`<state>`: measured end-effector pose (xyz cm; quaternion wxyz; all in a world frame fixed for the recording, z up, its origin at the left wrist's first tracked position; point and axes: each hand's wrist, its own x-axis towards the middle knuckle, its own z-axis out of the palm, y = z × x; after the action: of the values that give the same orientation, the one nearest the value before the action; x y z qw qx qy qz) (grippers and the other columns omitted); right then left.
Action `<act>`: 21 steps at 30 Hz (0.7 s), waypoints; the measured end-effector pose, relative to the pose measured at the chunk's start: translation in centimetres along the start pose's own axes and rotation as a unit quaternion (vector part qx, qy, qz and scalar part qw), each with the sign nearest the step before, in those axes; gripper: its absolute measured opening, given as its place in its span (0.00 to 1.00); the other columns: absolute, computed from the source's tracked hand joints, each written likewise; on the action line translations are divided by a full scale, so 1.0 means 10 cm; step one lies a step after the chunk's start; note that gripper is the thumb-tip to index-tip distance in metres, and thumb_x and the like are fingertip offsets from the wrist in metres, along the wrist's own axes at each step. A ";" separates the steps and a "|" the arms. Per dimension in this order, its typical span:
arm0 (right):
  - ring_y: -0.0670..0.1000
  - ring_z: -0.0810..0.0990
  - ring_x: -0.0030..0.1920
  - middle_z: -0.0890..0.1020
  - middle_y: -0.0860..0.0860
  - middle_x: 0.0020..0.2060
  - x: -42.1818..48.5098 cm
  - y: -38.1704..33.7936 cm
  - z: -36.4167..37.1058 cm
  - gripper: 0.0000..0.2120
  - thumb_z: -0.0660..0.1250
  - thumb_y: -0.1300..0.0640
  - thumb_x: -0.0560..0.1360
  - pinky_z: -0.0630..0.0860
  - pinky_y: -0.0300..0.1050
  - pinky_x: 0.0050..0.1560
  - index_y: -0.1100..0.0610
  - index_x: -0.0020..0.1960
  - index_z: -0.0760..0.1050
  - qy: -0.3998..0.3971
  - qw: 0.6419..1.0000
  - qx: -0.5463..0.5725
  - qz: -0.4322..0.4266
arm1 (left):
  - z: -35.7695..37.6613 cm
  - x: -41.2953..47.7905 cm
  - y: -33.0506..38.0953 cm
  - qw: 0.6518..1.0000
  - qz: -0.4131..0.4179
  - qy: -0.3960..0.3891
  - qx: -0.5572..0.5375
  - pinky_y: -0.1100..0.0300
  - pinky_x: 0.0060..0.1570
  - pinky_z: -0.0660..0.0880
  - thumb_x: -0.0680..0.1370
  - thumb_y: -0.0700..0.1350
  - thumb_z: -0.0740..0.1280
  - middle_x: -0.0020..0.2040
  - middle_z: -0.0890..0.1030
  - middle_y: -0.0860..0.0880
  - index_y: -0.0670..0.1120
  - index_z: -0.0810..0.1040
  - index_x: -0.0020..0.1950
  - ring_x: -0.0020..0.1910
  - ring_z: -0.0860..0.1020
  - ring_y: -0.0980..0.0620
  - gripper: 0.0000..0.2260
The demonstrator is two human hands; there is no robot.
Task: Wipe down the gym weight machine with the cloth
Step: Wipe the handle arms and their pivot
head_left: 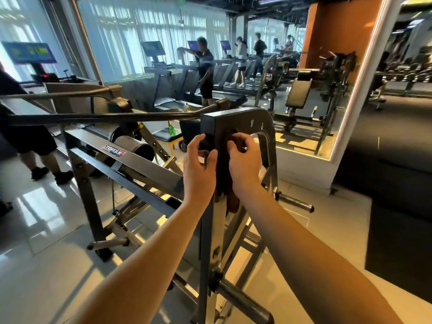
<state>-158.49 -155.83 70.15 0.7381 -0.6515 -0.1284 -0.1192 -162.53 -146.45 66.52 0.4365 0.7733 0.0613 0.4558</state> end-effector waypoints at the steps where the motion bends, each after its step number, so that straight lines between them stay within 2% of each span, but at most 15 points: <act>1: 0.39 0.76 0.57 0.79 0.43 0.54 -0.07 -0.01 -0.01 0.09 0.66 0.59 0.81 0.74 0.38 0.61 0.49 0.58 0.77 -0.023 0.998 -0.034 -0.043 | -0.03 0.01 0.00 1.000 0.006 -0.006 0.004 0.42 0.60 0.78 0.82 0.47 0.66 0.68 0.73 0.53 0.59 0.64 0.73 0.63 0.76 0.51 0.21; 3: 0.37 0.74 0.56 0.78 0.43 0.54 -0.10 -0.02 -0.02 0.09 0.66 0.58 0.81 0.70 0.32 0.59 0.48 0.59 0.77 -0.045 0.991 -0.079 -0.096 | -0.08 0.05 0.04 1.000 0.017 -0.017 0.016 0.44 0.65 0.75 0.82 0.46 0.66 0.68 0.74 0.53 0.58 0.63 0.75 0.66 0.75 0.50 0.23; 4: 0.38 0.74 0.56 0.78 0.44 0.54 -0.06 -0.04 -0.02 0.09 0.66 0.58 0.81 0.70 0.33 0.60 0.49 0.59 0.77 -0.033 0.992 -0.081 -0.095 | -0.09 0.08 0.07 0.999 0.021 -0.023 0.025 0.45 0.67 0.73 0.83 0.45 0.65 0.70 0.73 0.53 0.57 0.63 0.76 0.67 0.73 0.51 0.23; 8: 0.44 0.77 0.56 0.79 0.46 0.54 0.22 -0.13 0.08 0.09 0.64 0.60 0.81 0.75 0.47 0.64 0.52 0.60 0.78 0.046 0.998 -0.038 -0.012 | -0.08 0.25 0.23 0.999 0.026 -0.038 0.027 0.52 0.68 0.72 0.83 0.46 0.65 0.69 0.68 0.58 0.58 0.64 0.77 0.70 0.70 0.52 0.23; 11: 0.45 0.78 0.56 0.80 0.45 0.53 0.19 -0.19 0.10 0.09 0.65 0.60 0.81 0.76 0.48 0.63 0.52 0.58 0.79 0.050 0.998 -0.028 0.024 | -0.11 0.29 0.25 0.998 0.028 -0.048 0.029 0.68 0.63 0.71 0.83 0.47 0.66 0.70 0.71 0.54 0.60 0.64 0.76 0.69 0.71 0.51 0.23; 12: 0.44 0.77 0.56 0.80 0.44 0.53 0.13 -0.21 0.09 0.08 0.65 0.60 0.81 0.76 0.45 0.62 0.51 0.58 0.79 0.031 0.999 -0.039 0.002 | -0.13 0.29 0.24 0.998 0.033 -0.053 0.028 0.68 0.63 0.71 0.82 0.47 0.66 0.69 0.71 0.53 0.61 0.63 0.75 0.68 0.71 0.50 0.23; 14: 0.40 0.77 0.56 0.80 0.43 0.53 0.00 -0.22 0.06 0.09 0.66 0.59 0.81 0.73 0.36 0.60 0.47 0.57 0.77 -0.003 0.995 -0.076 -0.060 | -0.15 0.30 0.23 0.997 0.042 -0.060 0.033 0.55 0.65 0.75 0.82 0.47 0.66 0.69 0.71 0.52 0.61 0.63 0.75 0.67 0.72 0.50 0.24; 15: 0.40 0.77 0.56 0.80 0.43 0.54 -0.01 -0.21 0.06 0.10 0.66 0.59 0.81 0.73 0.36 0.60 0.46 0.57 0.77 -0.008 0.993 -0.087 -0.078 | -0.16 0.32 0.22 0.996 0.045 -0.064 0.043 0.49 0.65 0.76 0.82 0.48 0.65 0.69 0.71 0.52 0.60 0.63 0.76 0.67 0.72 0.49 0.23; 17: 0.43 0.77 0.57 0.80 0.45 0.55 0.11 -0.20 0.07 0.10 0.65 0.60 0.81 0.75 0.42 0.62 0.47 0.57 0.77 0.019 0.993 -0.087 -0.071 | -0.16 0.37 0.21 0.993 0.057 -0.073 0.073 0.45 0.63 0.76 0.82 0.52 0.63 0.69 0.71 0.50 0.58 0.63 0.77 0.67 0.72 0.48 0.23; 18: 0.45 0.78 0.58 0.80 0.46 0.55 0.20 -0.21 0.09 0.10 0.65 0.60 0.81 0.76 0.46 0.63 0.47 0.57 0.77 0.040 0.996 -0.069 -0.040 | -0.17 0.39 0.23 0.991 0.063 -0.077 0.084 0.45 0.62 0.77 0.81 0.53 0.62 0.68 0.71 0.50 0.57 0.63 0.78 0.66 0.72 0.49 0.24; 21: 0.48 0.78 0.58 0.79 0.47 0.56 0.41 -0.24 0.14 0.10 0.64 0.61 0.82 0.77 0.55 0.65 0.47 0.56 0.78 0.076 0.995 -0.020 0.057 | -0.20 0.41 0.30 0.991 0.062 -0.082 0.082 0.48 0.62 0.77 0.81 0.49 0.65 0.68 0.70 0.51 0.55 0.66 0.76 0.65 0.71 0.51 0.23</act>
<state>-155.52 -154.81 74.01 0.7385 -0.6611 -0.0322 -0.1290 -162.57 -145.01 71.82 0.3463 0.8436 0.0142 0.4102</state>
